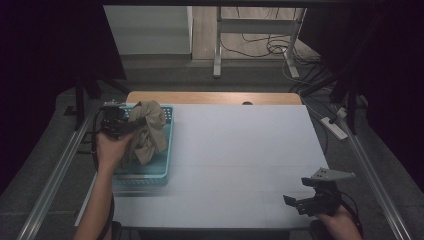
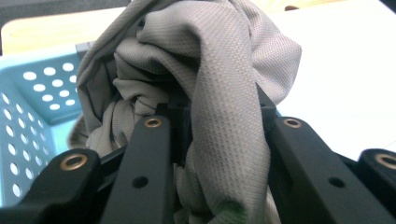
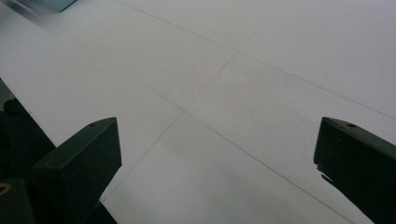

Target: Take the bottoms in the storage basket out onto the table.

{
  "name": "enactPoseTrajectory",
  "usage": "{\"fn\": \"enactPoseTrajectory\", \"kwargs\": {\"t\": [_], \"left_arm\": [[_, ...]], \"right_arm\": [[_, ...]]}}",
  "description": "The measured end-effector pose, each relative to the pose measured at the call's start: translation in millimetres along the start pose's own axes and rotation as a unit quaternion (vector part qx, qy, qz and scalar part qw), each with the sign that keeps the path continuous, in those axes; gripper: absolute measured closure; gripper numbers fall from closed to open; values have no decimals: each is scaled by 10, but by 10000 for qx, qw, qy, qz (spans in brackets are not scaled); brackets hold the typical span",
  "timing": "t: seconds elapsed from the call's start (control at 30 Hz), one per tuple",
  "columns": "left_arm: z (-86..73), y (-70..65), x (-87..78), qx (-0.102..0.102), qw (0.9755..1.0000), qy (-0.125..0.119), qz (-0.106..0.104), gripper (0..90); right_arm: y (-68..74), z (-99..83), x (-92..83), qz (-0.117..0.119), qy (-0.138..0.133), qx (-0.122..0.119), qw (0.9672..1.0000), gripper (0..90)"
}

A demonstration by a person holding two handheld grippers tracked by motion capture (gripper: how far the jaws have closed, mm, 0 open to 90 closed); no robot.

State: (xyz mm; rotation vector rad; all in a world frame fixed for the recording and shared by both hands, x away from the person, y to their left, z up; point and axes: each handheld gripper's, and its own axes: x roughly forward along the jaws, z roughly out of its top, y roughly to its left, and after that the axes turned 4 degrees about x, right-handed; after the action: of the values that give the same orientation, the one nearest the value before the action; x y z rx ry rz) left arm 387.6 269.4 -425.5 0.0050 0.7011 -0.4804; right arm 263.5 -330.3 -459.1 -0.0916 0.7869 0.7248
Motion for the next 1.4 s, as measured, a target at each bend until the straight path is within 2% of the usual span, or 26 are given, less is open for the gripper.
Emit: {"fn": "enactPoseTrajectory", "kwargs": {"t": [0.17, 0.67, 0.9, 1.07, 1.4], "left_arm": [[64, -80, -60, 153, 9998, -97, -71, 698], [241, -326, -213, 403, 9978, -461, -272, 699], [325, -420, -260, 496, 9961, -566, -462, 700], [406, -475, -283, 503, 9946, -607, -676, 701], [601, -643, -272, 689, 9915, -651, -892, 701]], "right_arm": [[2, -1, -2, -5, -13, -8, 10000, 10], [6, -3, -4, -11, -30, -33, 10000, 10], [7, -3, -5, -27, -37, -35, 10000, 10], [9, -2, 0, -40, -22, -26, 10000, 10], [4, 0, 2, -58, -10, 17, 10000, 10]]}}
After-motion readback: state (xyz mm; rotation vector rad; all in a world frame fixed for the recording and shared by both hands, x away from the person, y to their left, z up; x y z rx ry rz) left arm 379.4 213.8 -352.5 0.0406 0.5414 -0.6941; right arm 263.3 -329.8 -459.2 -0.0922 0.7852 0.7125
